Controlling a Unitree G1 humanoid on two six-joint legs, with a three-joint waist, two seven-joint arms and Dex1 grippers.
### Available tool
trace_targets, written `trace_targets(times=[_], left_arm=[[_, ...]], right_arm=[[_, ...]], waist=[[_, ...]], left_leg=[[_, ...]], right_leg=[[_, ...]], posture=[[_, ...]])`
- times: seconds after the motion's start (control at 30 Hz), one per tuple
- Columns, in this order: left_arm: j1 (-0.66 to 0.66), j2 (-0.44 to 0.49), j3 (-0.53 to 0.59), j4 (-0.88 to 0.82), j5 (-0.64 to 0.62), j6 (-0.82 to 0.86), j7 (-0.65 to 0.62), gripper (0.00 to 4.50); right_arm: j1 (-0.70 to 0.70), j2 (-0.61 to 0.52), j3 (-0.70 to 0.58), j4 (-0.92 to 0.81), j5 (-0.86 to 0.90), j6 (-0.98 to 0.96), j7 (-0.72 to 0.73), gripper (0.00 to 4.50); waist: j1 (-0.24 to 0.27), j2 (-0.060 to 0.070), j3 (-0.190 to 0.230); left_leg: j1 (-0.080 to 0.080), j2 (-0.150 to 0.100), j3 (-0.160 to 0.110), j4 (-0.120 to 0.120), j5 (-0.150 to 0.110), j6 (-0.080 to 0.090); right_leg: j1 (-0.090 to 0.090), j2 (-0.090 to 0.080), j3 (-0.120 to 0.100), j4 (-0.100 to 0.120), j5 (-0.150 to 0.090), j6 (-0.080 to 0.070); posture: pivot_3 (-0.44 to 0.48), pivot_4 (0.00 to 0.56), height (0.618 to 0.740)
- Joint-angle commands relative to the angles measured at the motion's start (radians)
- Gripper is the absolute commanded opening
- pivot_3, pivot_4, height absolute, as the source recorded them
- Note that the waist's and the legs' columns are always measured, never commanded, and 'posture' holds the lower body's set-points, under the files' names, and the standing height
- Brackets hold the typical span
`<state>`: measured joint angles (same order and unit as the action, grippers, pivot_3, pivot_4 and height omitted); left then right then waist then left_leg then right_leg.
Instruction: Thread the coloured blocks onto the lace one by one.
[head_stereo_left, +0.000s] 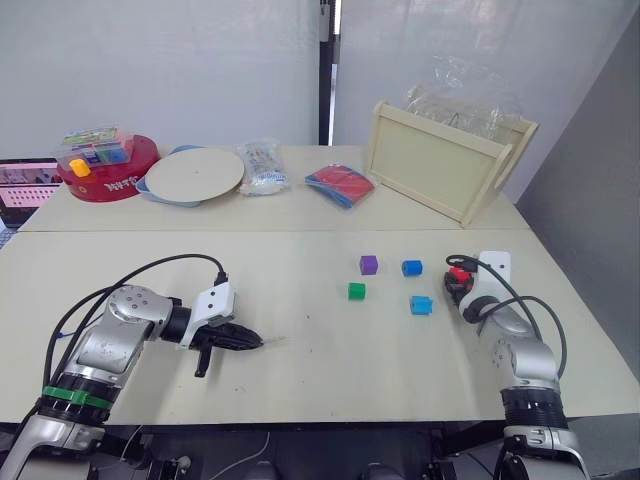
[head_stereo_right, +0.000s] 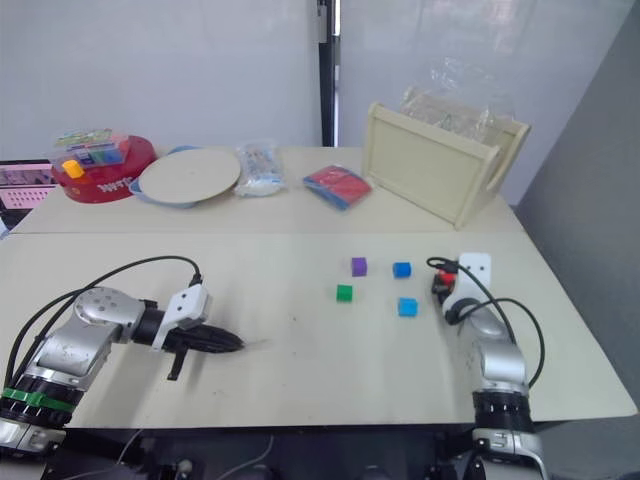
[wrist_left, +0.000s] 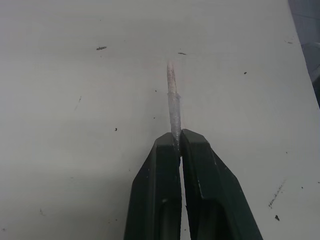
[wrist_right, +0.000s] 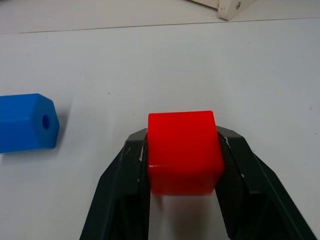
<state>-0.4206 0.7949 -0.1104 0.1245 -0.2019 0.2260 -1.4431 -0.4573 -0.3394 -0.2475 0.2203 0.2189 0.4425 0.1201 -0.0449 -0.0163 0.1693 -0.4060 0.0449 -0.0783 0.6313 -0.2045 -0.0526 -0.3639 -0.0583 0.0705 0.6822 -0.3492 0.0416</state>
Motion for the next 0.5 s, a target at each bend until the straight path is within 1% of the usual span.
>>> trace_targets(times=[0.03,0.13,0.23,0.3,0.33,0.37,0.43,0.5], left_arm=[[-0.005,0.015,0.013,0.015,-0.009,-0.037,-0.002,0.00],[-0.011,0.014,0.011,0.038,-0.008,-0.056,-0.005,0.00],[-0.015,0.014,0.009,0.063,-0.003,-0.081,-0.008,0.00],[-0.016,0.016,0.007,0.072,-0.005,-0.091,-0.016,0.00],[-0.018,0.016,0.004,0.073,-0.006,-0.094,-0.021,0.00],[-0.019,0.016,0.002,0.076,-0.007,-0.098,-0.025,0.00],[-0.024,0.014,-0.003,0.077,-0.007,-0.098,-0.031,0.00],[-0.031,0.013,-0.008,0.083,-0.006,-0.102,-0.037,0.00]], right_arm=[[-0.005,-0.008,-0.030,-0.056,0.017,-0.016,0.002,1.18],[0.023,0.002,-0.055,-0.159,0.042,-0.002,-0.008,1.18],[0.066,0.016,-0.056,-0.372,0.084,0.044,-0.012,1.18],[0.131,0.028,-0.020,-0.600,0.141,0.114,-0.001,1.18],[0.180,0.038,0.014,-0.740,0.205,0.154,0.015,1.18],[0.211,0.046,0.036,-0.833,0.251,0.186,0.024,1.18],[0.272,0.052,0.086,-0.966,0.339,0.258,0.038,1.18],[0.328,0.036,0.166,-1.056,0.383,0.320,0.055,1.18]], waist=[[0.000,0.000,0.000],[0.000,0.000,0.000],[0.001,0.000,0.000],[0.002,0.000,0.000],[0.002,0.001,0.000],[0.002,0.001,0.000],[-0.002,0.001,0.000],[-0.001,0.000,0.000]], left_leg=[[0.000,0.000,0.000,0.000,0.000,0.000],[-0.001,0.000,0.000,0.000,0.000,0.000],[-0.004,0.000,0.000,0.000,0.000,0.000],[-0.005,0.000,0.000,0.000,0.000,0.000],[-0.005,0.000,0.000,0.000,0.000,0.000],[-0.005,0.000,0.000,0.000,0.000,0.000],[-0.005,0.001,0.000,-0.001,0.000,0.000],[-0.005,0.001,0.000,-0.001,0.000,0.000]], right_leg=[[0.000,0.000,0.000,0.000,0.000,0.000],[-0.001,0.000,0.000,0.001,0.000,0.000],[-0.005,0.000,0.000,0.002,0.000,0.000],[-0.006,0.000,0.000,0.003,0.000,0.000],[-0.006,0.000,0.000,0.004,0.000,0.000],[-0.006,0.000,0.000,0.004,0.000,0.000],[-0.006,0.001,0.000,0.004,0.000,0.000],[-0.006,0.001,0.000,0.003,0.000,0.000]], posture=[[0.000,0.150,0.740],[0.000,0.150,0.740],[0.000,0.150,0.740],[0.000,0.150,0.740],[0.000,0.150,0.740],[0.000,0.150,0.740],[0.000,0.150,0.740],[0.000,0.150,0.740]])
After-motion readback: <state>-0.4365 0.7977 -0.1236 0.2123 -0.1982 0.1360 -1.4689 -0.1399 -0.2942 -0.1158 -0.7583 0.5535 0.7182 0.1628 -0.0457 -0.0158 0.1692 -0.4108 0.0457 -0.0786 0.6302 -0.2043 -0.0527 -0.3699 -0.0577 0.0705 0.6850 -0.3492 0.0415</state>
